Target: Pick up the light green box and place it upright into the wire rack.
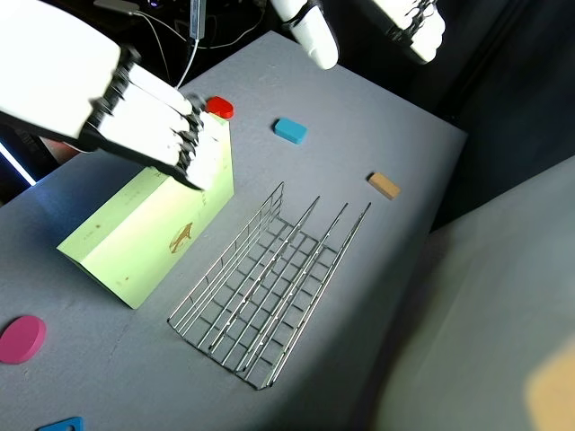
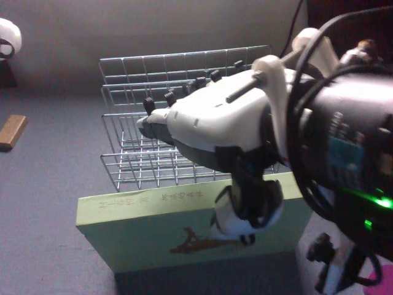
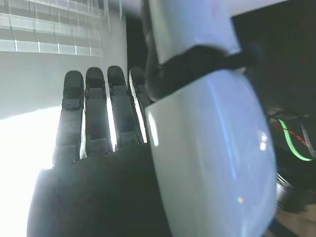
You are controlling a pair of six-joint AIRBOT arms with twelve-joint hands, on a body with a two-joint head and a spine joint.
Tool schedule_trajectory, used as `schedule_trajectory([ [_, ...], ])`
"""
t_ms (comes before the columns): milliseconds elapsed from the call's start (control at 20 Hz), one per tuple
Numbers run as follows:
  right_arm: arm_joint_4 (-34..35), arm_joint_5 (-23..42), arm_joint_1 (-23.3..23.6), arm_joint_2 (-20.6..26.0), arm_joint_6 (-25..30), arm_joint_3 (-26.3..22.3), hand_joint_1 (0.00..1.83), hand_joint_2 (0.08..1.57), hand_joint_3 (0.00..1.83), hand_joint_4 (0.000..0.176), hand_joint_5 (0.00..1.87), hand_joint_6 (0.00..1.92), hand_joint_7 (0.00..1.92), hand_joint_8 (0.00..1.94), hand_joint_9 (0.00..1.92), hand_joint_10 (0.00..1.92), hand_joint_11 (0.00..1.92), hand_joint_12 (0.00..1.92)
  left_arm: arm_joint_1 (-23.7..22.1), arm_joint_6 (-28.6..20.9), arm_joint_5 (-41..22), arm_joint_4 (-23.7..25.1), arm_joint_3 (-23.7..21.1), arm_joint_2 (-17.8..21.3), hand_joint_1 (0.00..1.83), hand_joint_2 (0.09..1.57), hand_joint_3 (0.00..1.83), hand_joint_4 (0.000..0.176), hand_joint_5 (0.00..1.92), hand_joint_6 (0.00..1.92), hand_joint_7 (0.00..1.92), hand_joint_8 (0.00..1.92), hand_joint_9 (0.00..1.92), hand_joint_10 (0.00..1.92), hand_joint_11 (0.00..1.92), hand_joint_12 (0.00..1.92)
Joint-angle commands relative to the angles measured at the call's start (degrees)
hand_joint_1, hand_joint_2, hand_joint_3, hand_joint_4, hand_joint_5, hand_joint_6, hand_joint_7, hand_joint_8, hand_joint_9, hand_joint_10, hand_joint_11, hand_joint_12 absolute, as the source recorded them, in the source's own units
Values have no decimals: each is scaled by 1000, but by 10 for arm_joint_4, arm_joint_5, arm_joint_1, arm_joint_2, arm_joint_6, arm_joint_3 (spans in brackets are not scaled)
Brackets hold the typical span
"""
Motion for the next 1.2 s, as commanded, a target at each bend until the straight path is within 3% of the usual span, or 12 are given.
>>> schedule_trajectory([
  [0,-33,16,4,-5,0,5,1272,913,0,0,96,3,112,0,114,2,0,223,-6,20,-8,57,1,1,0,1411,11,0,14,2,19,1,0,0,0,320],
  [250,-22,14,-2,-32,16,34,1249,903,0,0,94,0,109,0,111,0,0,138,-11,139,-7,47,4,10,0,1419,12,0,20,4,24,2,0,0,0,315],
  [500,3,13,-21,-62,28,64,1250,900,0,0,79,0,107,0,100,1,0,63,-11,203,-15,46,1,17,0,1421,8,0,22,3,25,1,0,0,0,287],
  [1000,-35,4,-45,-88,82,76,1259,897,0,0,51,0,102,0,88,0,0,27,1,201,-20,38,-14,20,0,1420,4,0,24,2,52,3,8,2,0,384],
  [1150,-41,-1,-51,-90,104,80,1267,896,0,0,33,0,95,0,87,0,0,22,8,194,-20,32,-16,20,0,1422,3,0,19,6,59,4,9,2,0,326],
])
